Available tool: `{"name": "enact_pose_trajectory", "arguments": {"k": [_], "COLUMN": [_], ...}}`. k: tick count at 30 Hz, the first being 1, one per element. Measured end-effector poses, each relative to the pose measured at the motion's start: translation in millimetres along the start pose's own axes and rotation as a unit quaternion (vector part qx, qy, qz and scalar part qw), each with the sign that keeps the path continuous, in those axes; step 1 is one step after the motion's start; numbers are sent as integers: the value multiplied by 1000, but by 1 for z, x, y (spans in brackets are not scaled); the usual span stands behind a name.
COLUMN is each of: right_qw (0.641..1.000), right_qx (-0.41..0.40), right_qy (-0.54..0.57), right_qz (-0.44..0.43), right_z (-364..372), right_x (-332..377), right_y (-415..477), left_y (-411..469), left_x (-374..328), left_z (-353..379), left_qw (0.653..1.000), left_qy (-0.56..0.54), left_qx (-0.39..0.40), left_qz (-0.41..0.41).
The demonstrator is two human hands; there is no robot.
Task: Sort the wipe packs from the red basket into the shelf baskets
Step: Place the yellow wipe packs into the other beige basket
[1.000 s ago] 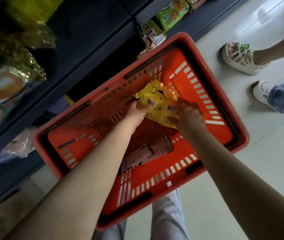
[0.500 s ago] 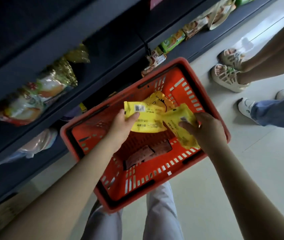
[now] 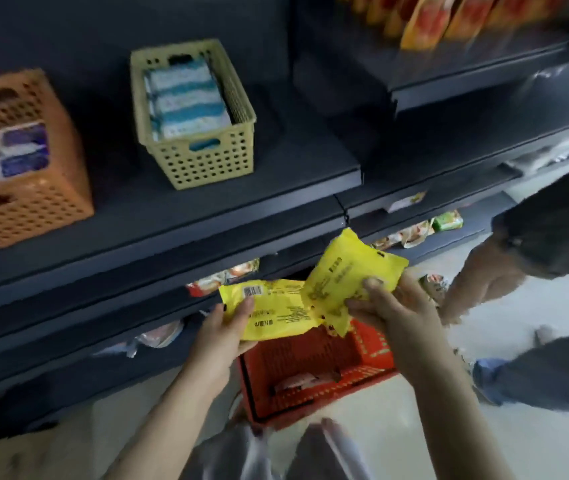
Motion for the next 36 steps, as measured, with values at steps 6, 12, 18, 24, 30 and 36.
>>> {"name": "enact_pose_trajectory", "arguments": {"k": [6, 12, 18, 24, 30, 36], "right_qw": [994, 981, 951, 954, 930, 916], "right_qx": [97, 180, 295, 284, 293, 359], "right_qy": [39, 61, 37, 74, 211, 155], "right_qz": [-16, -38, -84, -69, 75, 89], "right_z": [33, 71, 149, 269, 379, 466], "right_x": [59, 73, 59, 46, 32, 25], "right_y": [10, 2, -25, -74, -128, -132], "left_y": [-70, -113, -153, -183, -204, -197], "left_x": [-19, -14, -10, -12, -13, -31], "left_z": [5, -26, -107, -231, -349, -427], "left_qw": [990, 968, 932, 912, 899, 883], "left_qy": [-90, -182, -290, -313, -337, -388], "left_qx": [-50, -90, -112, -132, -129, -114], "left_qz": [99, 149, 189, 229, 247, 237]}}
Point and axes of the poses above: each hand's wrist, its own y-axis towards the middle knuckle, its own z-axis out of the palm, x = y × z, the point moved 3 cm from there along y, towards the middle knuckle, and after that the axes turned 15 degrees about -z, right-handed, at the moved point
